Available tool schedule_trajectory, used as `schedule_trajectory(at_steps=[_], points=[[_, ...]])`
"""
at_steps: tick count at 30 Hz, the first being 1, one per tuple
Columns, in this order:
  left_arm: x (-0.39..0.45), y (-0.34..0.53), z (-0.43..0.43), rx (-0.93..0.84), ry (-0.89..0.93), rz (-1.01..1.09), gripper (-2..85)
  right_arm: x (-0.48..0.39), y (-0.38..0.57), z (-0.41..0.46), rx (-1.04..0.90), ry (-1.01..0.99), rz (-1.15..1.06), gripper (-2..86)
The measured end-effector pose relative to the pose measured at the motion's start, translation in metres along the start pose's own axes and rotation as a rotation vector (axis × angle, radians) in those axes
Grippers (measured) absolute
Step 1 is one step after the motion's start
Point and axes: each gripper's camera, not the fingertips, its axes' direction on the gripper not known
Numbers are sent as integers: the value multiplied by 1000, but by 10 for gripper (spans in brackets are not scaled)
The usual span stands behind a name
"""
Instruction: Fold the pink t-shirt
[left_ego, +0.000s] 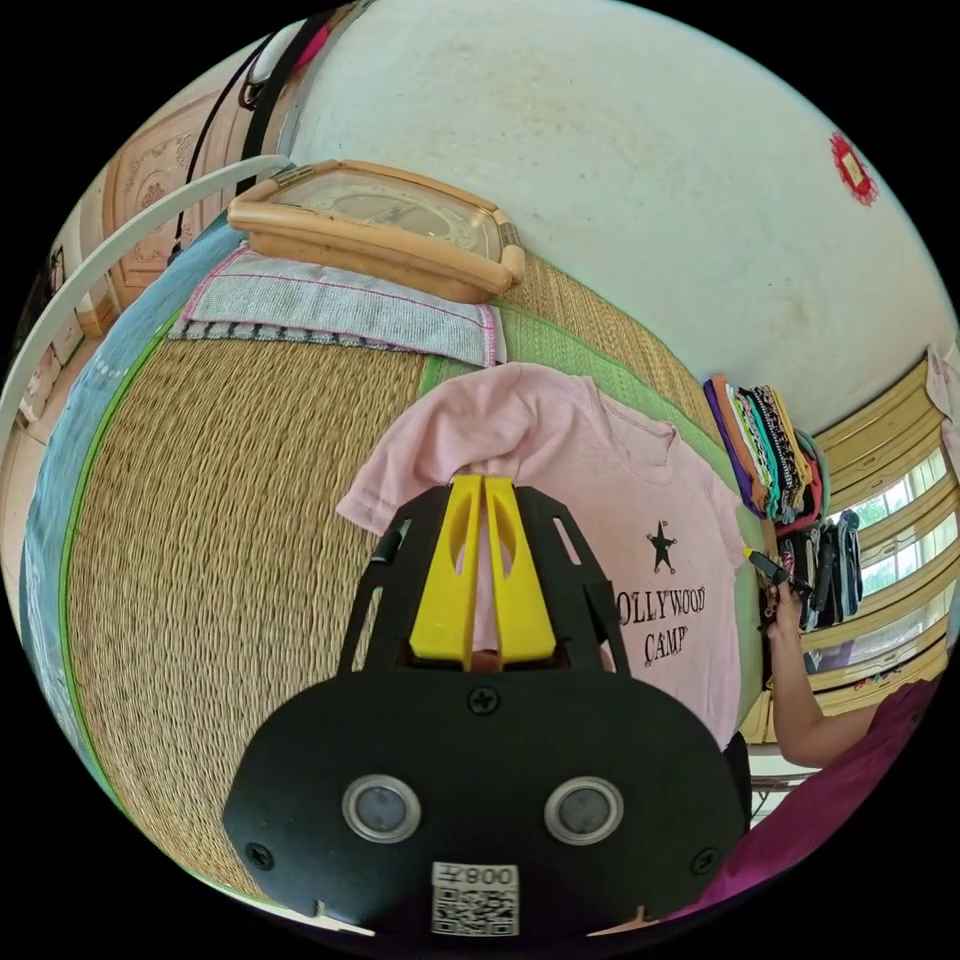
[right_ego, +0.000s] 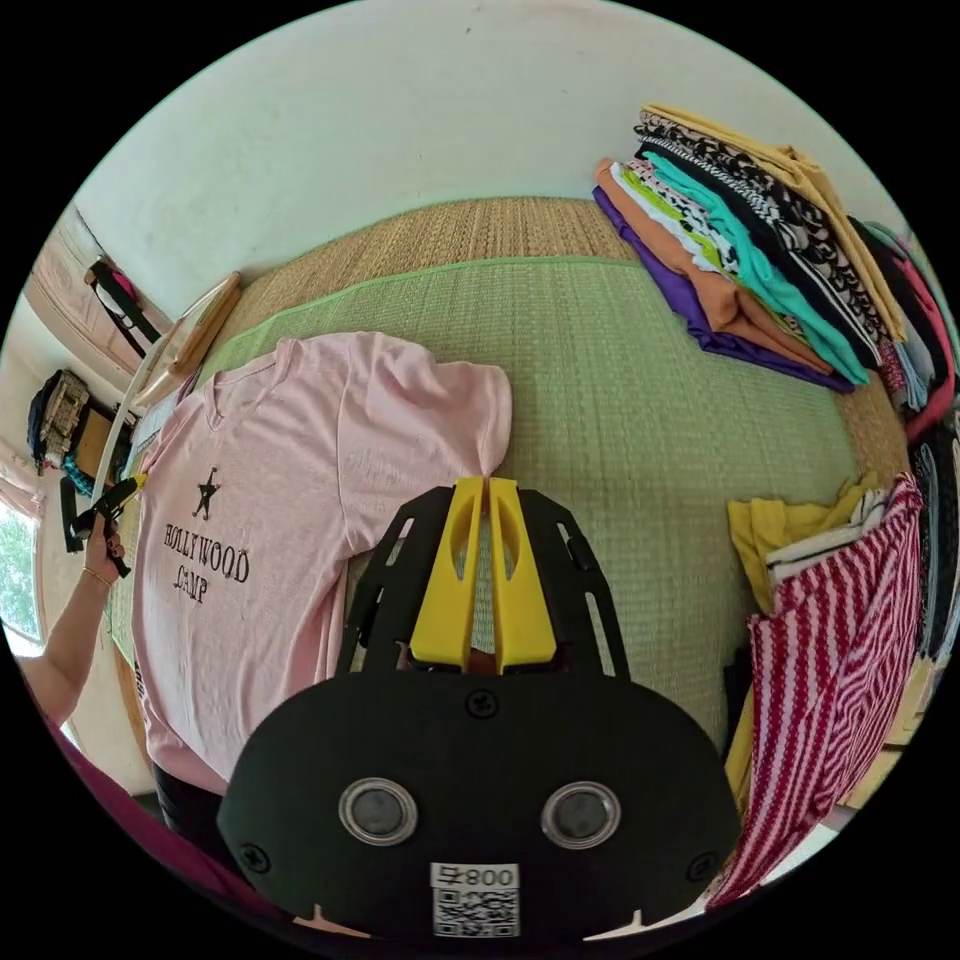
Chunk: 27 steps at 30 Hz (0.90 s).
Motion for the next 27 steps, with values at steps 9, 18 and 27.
schedule_trajectory(at_steps=[9, 18, 27], points=[[-19, 14, -48, 48, 19, -9, 21, 30, 27, -19, 69, -67, 146, 27], [-35, -5, -68, 41, -51, 1, 40, 20, 11, -21, 85, -48, 122, 35], [-41, -60, -101, 101, -207, 10, 24, 1, -12, 33, -39, -16, 63, 36]])
